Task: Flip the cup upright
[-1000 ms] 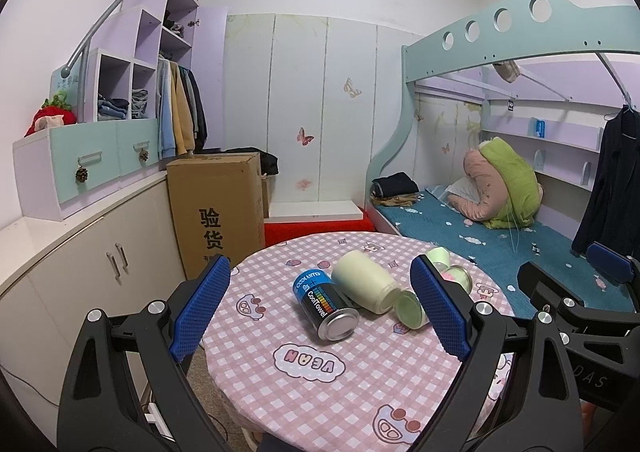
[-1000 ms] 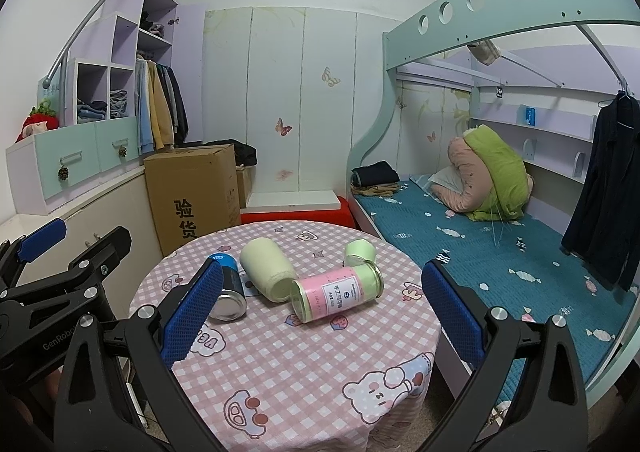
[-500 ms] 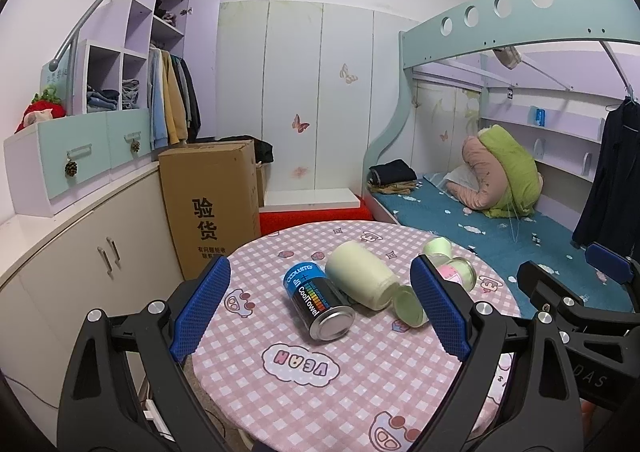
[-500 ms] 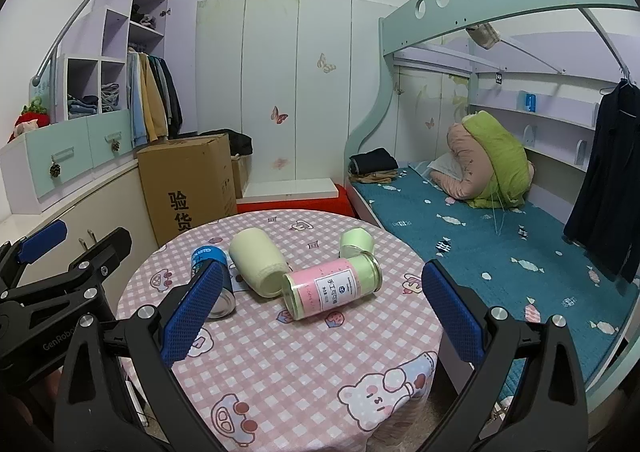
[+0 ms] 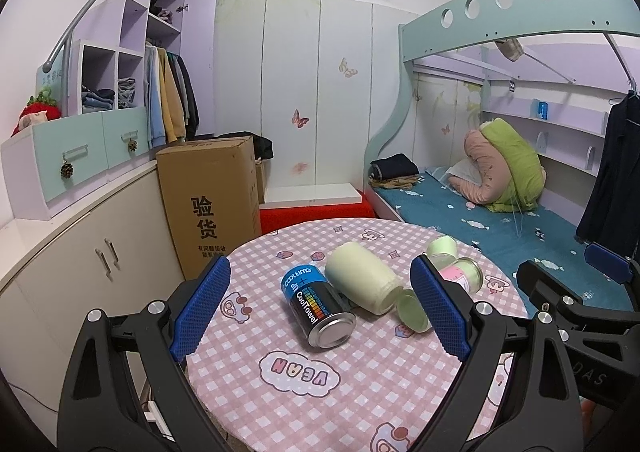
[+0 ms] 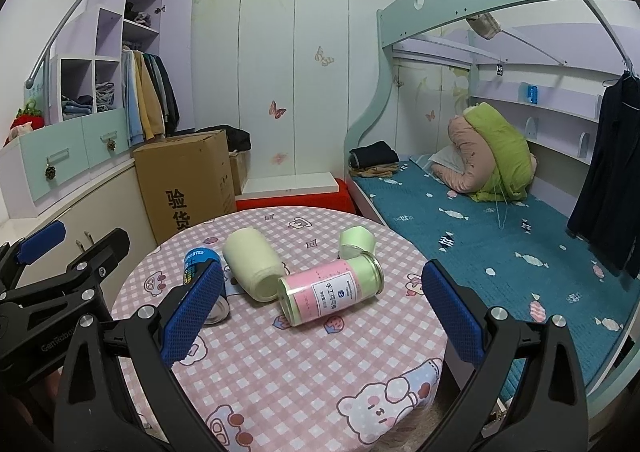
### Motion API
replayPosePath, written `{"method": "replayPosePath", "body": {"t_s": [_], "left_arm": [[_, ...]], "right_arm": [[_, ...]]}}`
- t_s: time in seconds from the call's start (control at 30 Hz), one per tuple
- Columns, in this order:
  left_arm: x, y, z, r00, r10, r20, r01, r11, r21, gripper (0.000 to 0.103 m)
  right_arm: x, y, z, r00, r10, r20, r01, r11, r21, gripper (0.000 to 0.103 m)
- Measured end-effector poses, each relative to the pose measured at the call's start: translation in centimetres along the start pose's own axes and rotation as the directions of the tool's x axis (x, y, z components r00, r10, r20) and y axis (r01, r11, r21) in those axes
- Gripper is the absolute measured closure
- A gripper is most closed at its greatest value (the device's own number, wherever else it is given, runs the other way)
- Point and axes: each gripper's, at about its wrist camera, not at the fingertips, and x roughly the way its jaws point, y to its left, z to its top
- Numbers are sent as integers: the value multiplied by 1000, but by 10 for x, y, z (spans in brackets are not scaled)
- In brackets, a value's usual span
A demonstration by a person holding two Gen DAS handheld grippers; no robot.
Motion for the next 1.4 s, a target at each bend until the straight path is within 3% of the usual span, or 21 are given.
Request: {"method": "replayPosePath", "body": {"t_s": [0.4,0.83,1.1,1.4], "left_arm": [[32,-12,3,999,2,-50,-1,1000,21,11],[103,-58,-14,985,-35,-172,49,996,78,11],[156,-105,-44,946,-106,-307,158,976,150,11],[209,-151,-56,901,-153,-406,263,937,229,11]], "right_arm": [[24,-10,2,999,-7,-33,7,1000,20,7],[69,-52,-13,988,-74,-132,85,993,77,7],[90,-92,-27,971,-147,-189,170,979,112,7],[113,-116,-38,959,-141,-246,183,971,155,7]]}}
